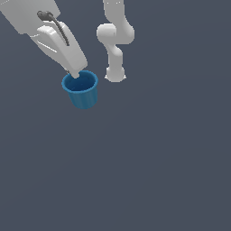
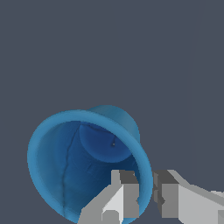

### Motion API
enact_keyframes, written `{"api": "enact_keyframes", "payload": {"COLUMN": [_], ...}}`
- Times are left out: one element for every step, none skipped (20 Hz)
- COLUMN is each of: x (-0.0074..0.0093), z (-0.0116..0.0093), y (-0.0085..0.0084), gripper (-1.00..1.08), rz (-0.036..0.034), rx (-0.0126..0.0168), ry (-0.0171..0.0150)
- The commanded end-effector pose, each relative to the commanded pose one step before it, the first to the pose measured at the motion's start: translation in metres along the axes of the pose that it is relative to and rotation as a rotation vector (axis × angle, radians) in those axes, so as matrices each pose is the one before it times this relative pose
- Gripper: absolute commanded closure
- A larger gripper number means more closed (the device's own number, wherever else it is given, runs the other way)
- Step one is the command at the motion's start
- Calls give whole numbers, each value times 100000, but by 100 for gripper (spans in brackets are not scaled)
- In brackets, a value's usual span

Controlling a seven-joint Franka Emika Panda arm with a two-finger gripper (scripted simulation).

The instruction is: Pick up the object and move it to a goal position.

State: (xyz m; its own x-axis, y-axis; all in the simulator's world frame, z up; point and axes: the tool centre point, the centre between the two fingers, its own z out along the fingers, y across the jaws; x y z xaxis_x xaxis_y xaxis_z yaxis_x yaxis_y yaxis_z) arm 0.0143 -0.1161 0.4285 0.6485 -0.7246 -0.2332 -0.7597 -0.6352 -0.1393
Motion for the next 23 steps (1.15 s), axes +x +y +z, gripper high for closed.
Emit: {"api": "enact_keyframes", "payload": {"x": [173, 81, 85, 72, 66, 71, 56, 61, 47, 43, 51, 35, 31, 28, 44, 21, 18, 15, 12, 10, 7, 4, 1], "z": [-1286, -405, -398, -356, -325, -308, -269, -254, -222, -200, -190, -160, -141, -123, -122, -90, -75, -60, -47, -35, -23, -13, -4], "y": [-371, -137, -115, -123, -114, -84, -98, -73, -84, -77, -49, -63, -57, -51, -12, -41, -36, -31, -26, -21, -15, -9, -3], "gripper": [108, 108, 108, 108, 108, 108, 108, 108, 108, 108, 108, 108, 108, 108, 108, 108, 108, 108, 108, 108, 108, 108, 108], "rz": [-124, 0, -23, 0, 0, -17, 0, -7, 0, 0, -2, 0, 0, 0, 6, 0, 0, 0, 0, 0, 0, 0, 0], "rx": [216, 0, 54, 0, 0, 56, 0, 41, 0, 0, 42, 0, 0, 0, 60, 0, 0, 0, 0, 0, 0, 0, 0], "ry": [153, 0, -37, 0, 0, -37, 0, -25, 0, 0, -25, 0, 0, 0, -33, 0, 0, 0, 0, 0, 0, 0, 0]}}
